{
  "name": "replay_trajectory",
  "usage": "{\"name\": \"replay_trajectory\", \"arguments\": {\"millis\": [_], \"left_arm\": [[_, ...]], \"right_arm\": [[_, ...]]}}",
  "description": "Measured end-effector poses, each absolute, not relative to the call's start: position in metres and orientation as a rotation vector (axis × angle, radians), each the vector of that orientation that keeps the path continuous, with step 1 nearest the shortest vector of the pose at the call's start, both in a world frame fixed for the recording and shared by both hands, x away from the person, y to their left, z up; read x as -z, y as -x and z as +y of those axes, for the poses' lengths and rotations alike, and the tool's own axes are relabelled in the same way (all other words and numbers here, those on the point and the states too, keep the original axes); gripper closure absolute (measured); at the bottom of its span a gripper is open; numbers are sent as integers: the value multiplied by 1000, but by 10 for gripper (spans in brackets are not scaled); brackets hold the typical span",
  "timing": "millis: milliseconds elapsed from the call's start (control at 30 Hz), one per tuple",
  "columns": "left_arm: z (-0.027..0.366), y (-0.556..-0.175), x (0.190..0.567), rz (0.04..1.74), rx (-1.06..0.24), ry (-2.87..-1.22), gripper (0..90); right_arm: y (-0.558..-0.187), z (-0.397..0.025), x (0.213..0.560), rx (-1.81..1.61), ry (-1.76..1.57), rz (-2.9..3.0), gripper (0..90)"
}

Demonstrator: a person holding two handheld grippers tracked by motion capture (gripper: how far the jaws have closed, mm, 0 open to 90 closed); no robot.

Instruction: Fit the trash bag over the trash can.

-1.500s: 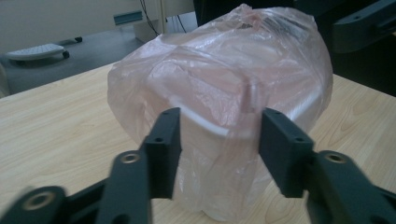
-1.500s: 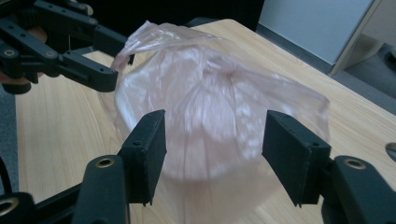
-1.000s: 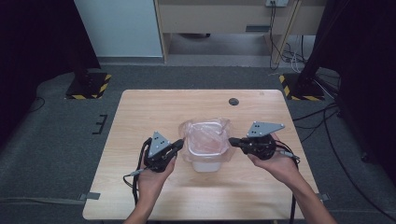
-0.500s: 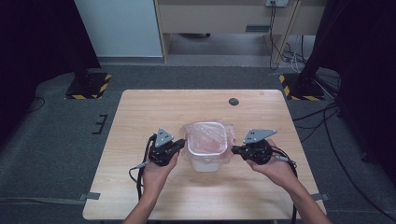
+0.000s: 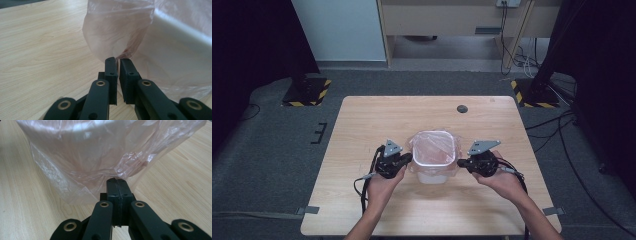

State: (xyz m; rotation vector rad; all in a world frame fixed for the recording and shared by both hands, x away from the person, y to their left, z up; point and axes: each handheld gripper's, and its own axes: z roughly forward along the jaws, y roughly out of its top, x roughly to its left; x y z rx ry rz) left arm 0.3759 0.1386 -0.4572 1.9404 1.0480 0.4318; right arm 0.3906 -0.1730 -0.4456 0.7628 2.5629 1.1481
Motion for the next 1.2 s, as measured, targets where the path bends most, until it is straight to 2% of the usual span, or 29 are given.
{"name": "replay_trajectory", "arguments": {"millis": [267, 367, 400, 533, 600, 667, 800, 867, 967, 1200], "left_arm": [[142, -380, 466, 1067, -438, -1960, 821], [143, -378, 466, 1061, -457, -1960, 786], [145, -374, 463, 1053, -485, -1963, 716], [152, -364, 455, 1041, -530, -1940, 613], [155, -360, 450, 1030, -536, -1923, 579], [157, -356, 445, 1019, -540, -1911, 560], [157, -349, 439, 995, -551, -1919, 561], [155, -345, 438, 979, -575, -1949, 563], [156, -341, 434, 974, -586, -1930, 558], [158, -340, 411, 955, -599, -1848, 532]], "right_arm": [[-391, -167, 457, -1112, -758, 2582, 900], [-392, -167, 457, -1114, -767, 2575, 900], [-391, -169, 454, -1119, -764, 2557, 835], [-387, -178, 448, -1135, -777, 2503, 631], [-383, -185, 444, -1143, -774, 2483, 562], [-381, -191, 441, -1149, -782, 2468, 536], [-377, -203, 431, -1191, -797, 2409, 523], [-376, -208, 424, -1205, -804, 2355, 583], [-379, -211, 417, -1248, -821, 2298, 619], [-395, -196, 405, -1288, -842, 2269, 569]]}}
